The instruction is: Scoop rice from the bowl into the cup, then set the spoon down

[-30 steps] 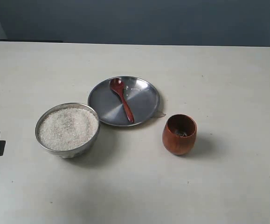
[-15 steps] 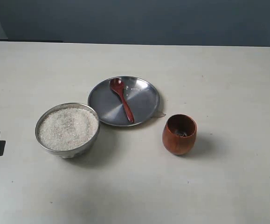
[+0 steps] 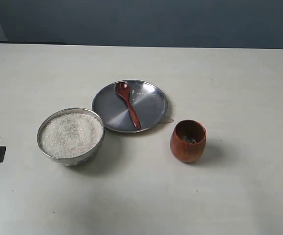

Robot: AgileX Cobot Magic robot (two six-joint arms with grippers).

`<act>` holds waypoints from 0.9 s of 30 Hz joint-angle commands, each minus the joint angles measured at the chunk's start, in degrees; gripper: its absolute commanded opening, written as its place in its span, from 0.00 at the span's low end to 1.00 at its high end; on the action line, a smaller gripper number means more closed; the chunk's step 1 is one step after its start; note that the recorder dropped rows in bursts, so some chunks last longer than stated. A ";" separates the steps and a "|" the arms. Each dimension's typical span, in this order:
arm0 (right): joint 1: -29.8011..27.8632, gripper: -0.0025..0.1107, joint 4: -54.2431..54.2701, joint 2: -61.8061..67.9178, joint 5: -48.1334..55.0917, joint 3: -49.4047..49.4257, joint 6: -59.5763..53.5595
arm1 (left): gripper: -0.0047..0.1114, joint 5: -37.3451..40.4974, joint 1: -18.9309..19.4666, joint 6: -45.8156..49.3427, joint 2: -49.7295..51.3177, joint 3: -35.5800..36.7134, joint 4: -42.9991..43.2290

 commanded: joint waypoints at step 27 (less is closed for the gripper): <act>-5.75 0.02 0.53 -0.17 -1.71 5.83 1.44 | 0.04 -0.83 -0.16 -0.05 0.04 -0.33 0.13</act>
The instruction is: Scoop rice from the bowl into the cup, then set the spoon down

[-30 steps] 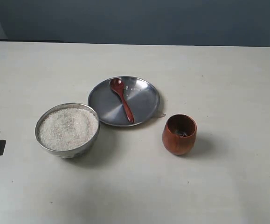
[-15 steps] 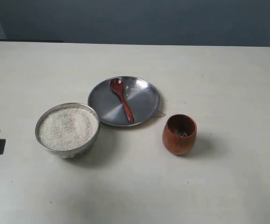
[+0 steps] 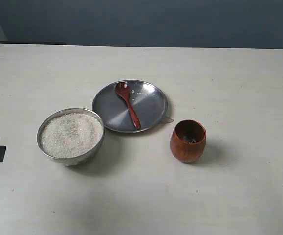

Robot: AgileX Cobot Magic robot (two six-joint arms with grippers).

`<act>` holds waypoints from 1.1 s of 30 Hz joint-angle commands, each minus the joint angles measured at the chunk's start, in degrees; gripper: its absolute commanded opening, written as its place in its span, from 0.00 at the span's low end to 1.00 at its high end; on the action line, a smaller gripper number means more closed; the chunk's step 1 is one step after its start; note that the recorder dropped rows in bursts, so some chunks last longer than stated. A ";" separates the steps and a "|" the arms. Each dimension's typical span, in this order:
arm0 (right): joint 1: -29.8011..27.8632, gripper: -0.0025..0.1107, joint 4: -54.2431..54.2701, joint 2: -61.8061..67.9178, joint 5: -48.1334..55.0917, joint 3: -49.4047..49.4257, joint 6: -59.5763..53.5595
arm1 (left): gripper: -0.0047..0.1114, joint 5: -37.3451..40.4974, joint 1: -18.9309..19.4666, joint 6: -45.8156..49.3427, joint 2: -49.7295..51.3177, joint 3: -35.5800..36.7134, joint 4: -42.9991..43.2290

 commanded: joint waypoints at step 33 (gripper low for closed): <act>-0.28 0.02 -0.51 -0.17 2.60 0.29 3.66 | 0.04 -0.65 -0.16 -0.05 0.04 -0.33 0.13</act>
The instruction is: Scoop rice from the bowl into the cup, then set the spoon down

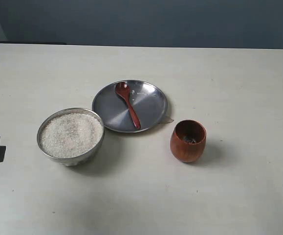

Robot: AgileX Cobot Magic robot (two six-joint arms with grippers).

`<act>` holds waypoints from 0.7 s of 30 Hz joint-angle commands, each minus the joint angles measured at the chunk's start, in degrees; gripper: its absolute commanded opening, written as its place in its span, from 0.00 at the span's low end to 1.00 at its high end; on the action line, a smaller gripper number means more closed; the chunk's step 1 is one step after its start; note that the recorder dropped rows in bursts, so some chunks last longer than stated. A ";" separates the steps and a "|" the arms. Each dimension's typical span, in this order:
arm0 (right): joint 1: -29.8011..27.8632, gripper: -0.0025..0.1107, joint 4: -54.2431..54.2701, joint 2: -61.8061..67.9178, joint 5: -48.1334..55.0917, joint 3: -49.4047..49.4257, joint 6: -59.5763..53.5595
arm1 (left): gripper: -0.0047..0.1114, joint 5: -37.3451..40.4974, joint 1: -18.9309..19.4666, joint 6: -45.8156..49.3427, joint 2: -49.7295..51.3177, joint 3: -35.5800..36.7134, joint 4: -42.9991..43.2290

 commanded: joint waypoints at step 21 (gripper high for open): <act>-0.28 0.02 -0.19 -0.17 -0.14 0.29 0.05 | 0.04 -0.72 -0.16 -0.05 -8.26 -0.33 0.13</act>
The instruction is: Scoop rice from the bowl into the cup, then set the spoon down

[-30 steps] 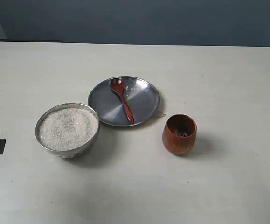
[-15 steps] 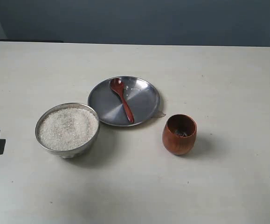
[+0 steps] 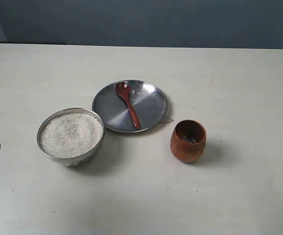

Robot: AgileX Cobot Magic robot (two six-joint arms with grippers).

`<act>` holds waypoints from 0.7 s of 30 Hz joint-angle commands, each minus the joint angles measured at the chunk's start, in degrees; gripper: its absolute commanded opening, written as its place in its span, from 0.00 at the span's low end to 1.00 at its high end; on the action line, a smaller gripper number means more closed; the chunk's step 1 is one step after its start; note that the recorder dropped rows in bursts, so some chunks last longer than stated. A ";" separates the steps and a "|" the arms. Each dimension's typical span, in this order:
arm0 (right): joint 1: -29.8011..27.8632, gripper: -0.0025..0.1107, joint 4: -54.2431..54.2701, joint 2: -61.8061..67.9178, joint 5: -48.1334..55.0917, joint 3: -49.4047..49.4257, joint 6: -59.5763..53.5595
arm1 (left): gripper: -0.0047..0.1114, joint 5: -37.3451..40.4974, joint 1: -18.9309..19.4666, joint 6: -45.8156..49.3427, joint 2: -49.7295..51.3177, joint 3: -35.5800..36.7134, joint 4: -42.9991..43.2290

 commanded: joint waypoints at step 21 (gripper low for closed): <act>-0.28 0.02 0.21 -0.17 -0.14 0.29 -0.03 | 0.04 -28.51 -0.16 1.03 -29.95 16.25 6.80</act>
